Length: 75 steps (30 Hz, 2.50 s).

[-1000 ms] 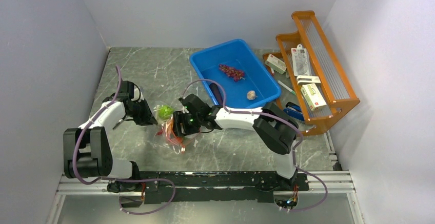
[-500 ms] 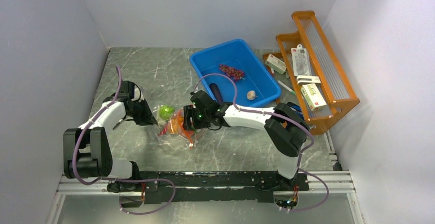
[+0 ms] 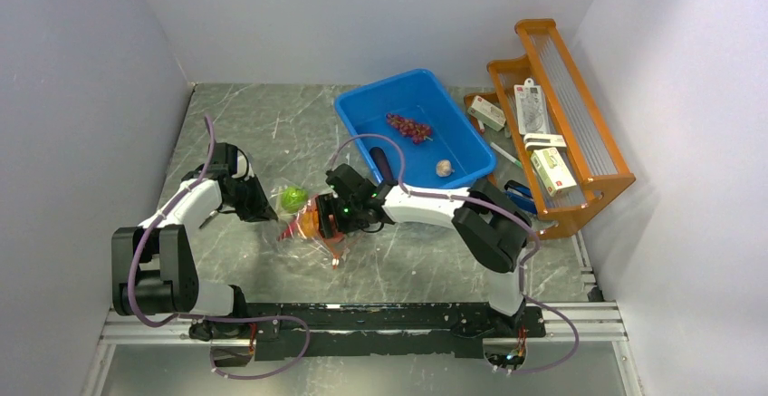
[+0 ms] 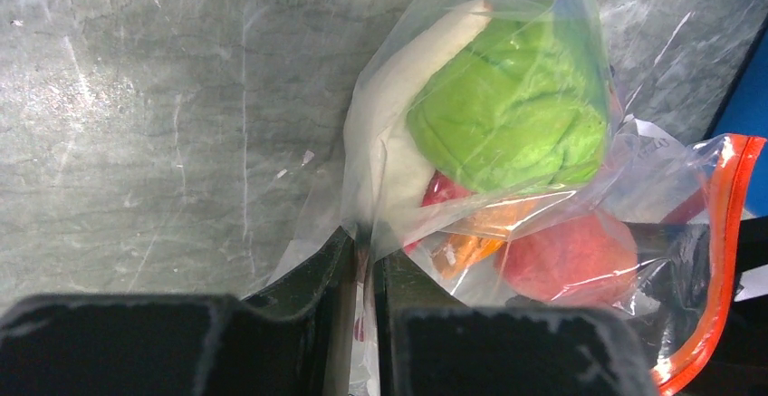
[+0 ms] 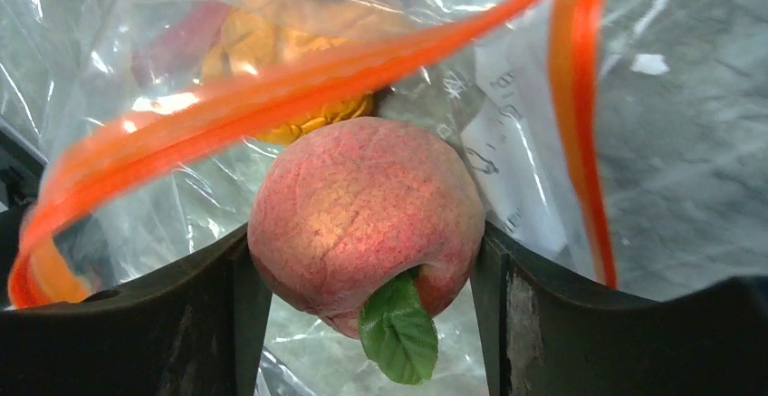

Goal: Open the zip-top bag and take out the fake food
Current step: Pick up the fake fruit from the zipper food storage bag, then place the fake fruit in the bin.

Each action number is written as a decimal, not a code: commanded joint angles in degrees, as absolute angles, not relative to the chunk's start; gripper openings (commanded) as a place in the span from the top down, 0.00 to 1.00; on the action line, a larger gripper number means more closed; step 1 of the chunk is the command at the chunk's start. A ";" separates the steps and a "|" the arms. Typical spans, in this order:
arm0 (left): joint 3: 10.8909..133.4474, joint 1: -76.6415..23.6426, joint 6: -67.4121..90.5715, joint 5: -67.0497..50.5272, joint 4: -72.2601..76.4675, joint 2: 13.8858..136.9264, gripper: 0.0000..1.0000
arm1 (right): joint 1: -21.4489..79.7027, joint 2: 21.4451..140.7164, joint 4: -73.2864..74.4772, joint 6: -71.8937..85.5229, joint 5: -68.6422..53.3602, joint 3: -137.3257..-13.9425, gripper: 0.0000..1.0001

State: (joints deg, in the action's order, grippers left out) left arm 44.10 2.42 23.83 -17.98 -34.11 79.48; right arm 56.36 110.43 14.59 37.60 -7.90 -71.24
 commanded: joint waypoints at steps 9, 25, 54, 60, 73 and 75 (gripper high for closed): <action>44.34 2.10 23.91 -16.07 -33.92 78.48 0.80 | 56.34 100.28 16.29 38.39 2.29 -68.50 0.52; 44.32 2.09 24.32 -14.70 -34.01 76.35 0.76 | 56.65 88.02 12.19 39.29 11.47 -62.30 0.52; 45.18 2.11 26.34 -6.67 -35.55 63.65 0.16 | 56.12 69.52 10.03 17.18 43.09 -59.42 0.51; 43.57 0.80 27.52 -4.60 -34.13 58.40 0.06 | 52.35 72.04 12.34 15.42 42.36 -59.77 0.49; 45.26 0.35 27.86 -2.80 -36.68 61.41 0.06 | 32.66 83.11 22.51 18.25 15.36 -65.91 0.47; 45.12 0.30 27.63 -3.43 -36.36 61.56 0.07 | 32.50 85.44 23.02 18.09 12.76 -68.22 0.47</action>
